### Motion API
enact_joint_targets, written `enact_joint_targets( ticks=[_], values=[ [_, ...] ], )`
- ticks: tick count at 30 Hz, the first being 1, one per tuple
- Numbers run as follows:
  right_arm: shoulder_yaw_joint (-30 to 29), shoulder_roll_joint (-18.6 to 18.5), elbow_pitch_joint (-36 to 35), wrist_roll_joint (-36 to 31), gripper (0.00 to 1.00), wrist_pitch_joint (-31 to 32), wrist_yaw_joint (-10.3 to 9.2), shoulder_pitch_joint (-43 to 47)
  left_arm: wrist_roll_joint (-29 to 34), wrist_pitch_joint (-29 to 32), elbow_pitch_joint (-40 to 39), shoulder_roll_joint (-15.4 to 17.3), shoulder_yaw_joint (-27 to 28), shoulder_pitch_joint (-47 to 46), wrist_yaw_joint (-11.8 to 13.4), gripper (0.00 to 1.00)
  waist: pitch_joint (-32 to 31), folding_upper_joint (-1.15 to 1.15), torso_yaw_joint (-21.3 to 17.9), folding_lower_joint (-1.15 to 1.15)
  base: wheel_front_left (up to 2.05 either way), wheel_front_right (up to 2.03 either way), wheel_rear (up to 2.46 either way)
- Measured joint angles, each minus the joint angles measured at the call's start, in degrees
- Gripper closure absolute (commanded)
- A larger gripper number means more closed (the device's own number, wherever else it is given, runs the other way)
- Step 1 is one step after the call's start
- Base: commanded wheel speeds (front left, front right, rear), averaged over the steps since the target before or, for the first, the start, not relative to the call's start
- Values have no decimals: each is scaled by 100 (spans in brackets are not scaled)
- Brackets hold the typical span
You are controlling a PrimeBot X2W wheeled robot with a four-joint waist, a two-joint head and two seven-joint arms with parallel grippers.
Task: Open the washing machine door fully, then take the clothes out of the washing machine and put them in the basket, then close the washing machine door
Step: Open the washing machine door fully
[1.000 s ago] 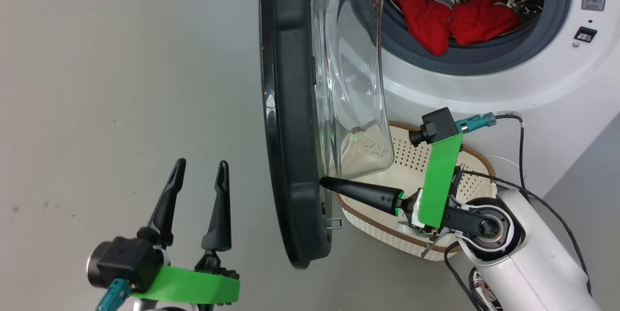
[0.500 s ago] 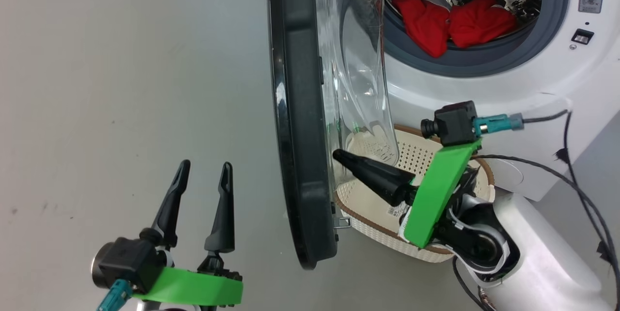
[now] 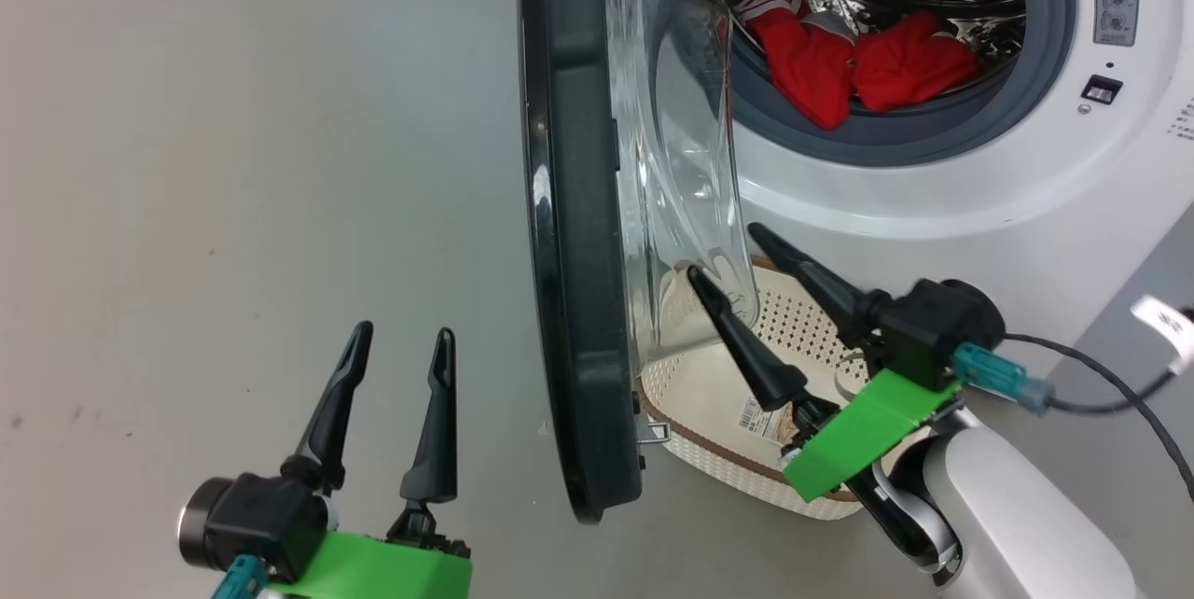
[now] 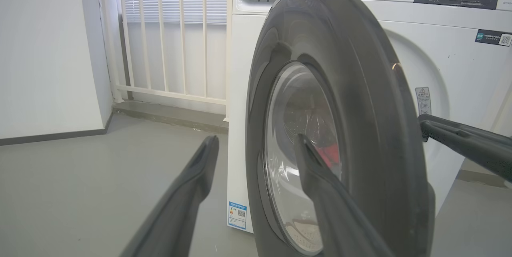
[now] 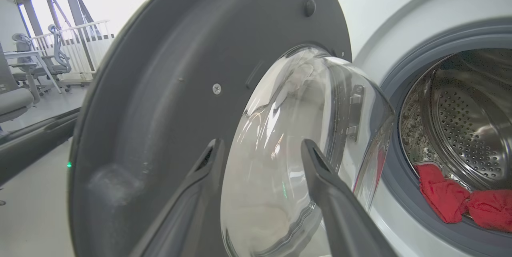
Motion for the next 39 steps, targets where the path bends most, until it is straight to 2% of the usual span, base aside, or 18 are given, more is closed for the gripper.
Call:
enact_joint_targets(
  ticks=[4,5,15,20,39],
  values=[
    [-354,211,123,-520,0,-516,0,227,18,-1,-11,4,7,52,3,0,-28,0,-8,0,0,0,0],
    [-580,349,187,-891,0,-670,0,363,42,-1,-18,4,15,102,29,0,-46,0,-12,0,0,0,0],
    [-1477,709,37,-1978,0,-932,0,941,146,-25,-241,-27,211,171,44,0,-93,0,-24,0,0,0,0],
    [-1748,727,-53,-1797,0,-954,1,1277,205,-25,-187,-52,216,209,19,0,-141,0,-30,0,0,0,0],
    [-1719,750,-92,-1600,0,-954,1,1745,246,-25,142,-74,271,227,-92,0,-244,0,-58,0,0,0,0]
  ],
)
